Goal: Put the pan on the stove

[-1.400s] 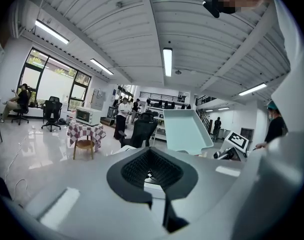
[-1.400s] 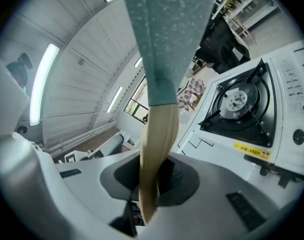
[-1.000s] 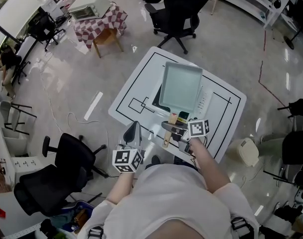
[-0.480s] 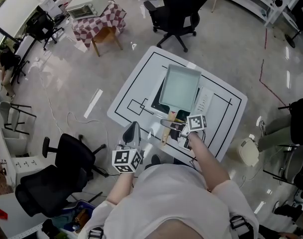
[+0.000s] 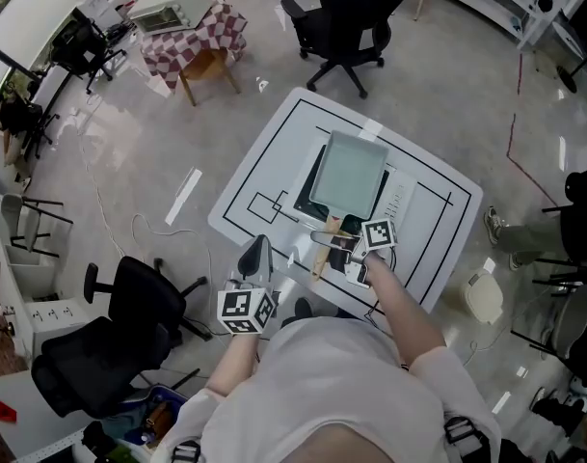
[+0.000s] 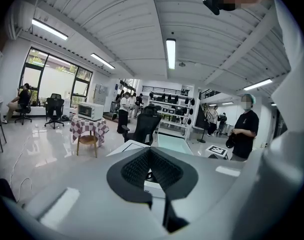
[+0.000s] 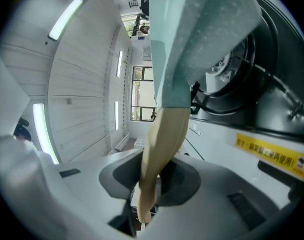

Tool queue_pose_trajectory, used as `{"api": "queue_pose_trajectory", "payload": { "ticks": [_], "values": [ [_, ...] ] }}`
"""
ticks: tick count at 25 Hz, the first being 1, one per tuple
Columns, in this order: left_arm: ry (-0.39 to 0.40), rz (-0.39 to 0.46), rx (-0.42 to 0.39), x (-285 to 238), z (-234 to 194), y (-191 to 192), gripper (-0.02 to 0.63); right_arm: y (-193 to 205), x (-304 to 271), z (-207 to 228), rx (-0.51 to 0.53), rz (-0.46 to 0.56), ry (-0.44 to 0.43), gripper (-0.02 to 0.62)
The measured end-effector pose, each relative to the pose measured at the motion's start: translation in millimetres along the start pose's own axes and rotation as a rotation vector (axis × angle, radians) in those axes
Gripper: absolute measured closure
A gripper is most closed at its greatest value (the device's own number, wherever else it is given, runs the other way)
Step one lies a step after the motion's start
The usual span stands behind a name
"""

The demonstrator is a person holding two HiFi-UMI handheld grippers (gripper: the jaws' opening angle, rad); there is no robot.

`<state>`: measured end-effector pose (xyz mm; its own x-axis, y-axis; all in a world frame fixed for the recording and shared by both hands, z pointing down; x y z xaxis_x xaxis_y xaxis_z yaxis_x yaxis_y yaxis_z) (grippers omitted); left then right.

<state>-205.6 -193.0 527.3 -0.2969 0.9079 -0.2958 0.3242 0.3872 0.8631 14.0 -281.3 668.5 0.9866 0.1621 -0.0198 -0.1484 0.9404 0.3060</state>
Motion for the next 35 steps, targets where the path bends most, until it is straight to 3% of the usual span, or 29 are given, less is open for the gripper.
{"api": "queue_pose_trajectory", "payload": {
  "ticks": [8, 13, 29, 35],
  "values": [
    [-0.011, -0.008, -0.002, -3.0, 1.3, 1.5, 0.595, -0.7, -3.9, 14.4, -0.076, 0.014, -0.041, 0.514],
    [-0.014, -0.008, -0.004, -2.6, 2.0, 2.9, 0.595, 0.6, -4.0, 14.8, -0.05, -0.008, -0.005, 0.514],
    [-0.003, -0.009, -0.001, -2.7, 4.4, 1.9, 0.595, 1.3, -7.6, 13.5, -0.095, 0.051, 0.014, 0.506],
    [-0.004, -0.008, 0.0, -1.1, 4.1, 3.6, 0.595, 1.8, -0.5, 18.3, -0.154, 0.097, 0.031, 0.402]
  ]
}}
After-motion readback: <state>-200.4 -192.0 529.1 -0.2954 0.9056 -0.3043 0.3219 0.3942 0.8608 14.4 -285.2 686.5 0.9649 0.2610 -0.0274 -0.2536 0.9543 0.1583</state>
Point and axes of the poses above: the fingertips, and each gripper's own axes: x backward along the fingers, z to its right, y out of its underside, the point moved 9 cm from there along x, backward along the fingers, and after that the axes turned 14 degrees about x, right-handed, at the moved point
